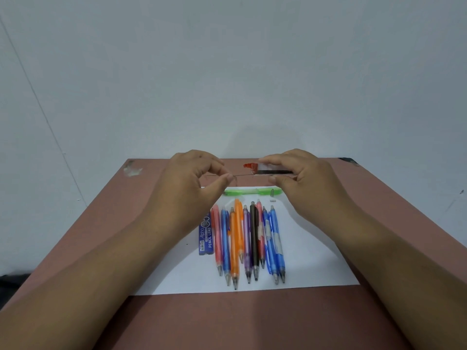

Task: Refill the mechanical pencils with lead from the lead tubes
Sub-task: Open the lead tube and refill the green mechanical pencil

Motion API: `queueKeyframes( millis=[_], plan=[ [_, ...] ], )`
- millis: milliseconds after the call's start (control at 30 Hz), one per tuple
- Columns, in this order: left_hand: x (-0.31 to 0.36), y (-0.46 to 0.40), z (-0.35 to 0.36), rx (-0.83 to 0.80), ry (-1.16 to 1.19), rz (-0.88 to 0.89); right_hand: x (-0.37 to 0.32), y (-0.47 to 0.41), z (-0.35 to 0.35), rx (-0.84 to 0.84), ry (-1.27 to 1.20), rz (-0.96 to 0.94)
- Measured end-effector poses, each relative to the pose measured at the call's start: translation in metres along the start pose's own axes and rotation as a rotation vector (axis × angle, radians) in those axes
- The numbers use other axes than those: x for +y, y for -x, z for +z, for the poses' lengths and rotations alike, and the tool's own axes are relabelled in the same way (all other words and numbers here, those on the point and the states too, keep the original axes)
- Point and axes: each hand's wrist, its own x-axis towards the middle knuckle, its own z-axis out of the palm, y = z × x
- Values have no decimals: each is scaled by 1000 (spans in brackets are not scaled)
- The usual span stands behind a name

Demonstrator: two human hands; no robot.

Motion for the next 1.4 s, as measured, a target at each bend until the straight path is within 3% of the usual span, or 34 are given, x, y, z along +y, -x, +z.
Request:
queueKeyframes(
  millis=[567,1000,1400],
  plan=[
    [-12,-4,-4,39,-87,-13,7,-2,-2,-19,78,114],
    [-17,-3,2,-29,-14,-34,-11,-1,1,-43,-535,343],
    [-23,-5,2,22,107,-82,-15,4,-6,-122,-651,264]
  ],
)
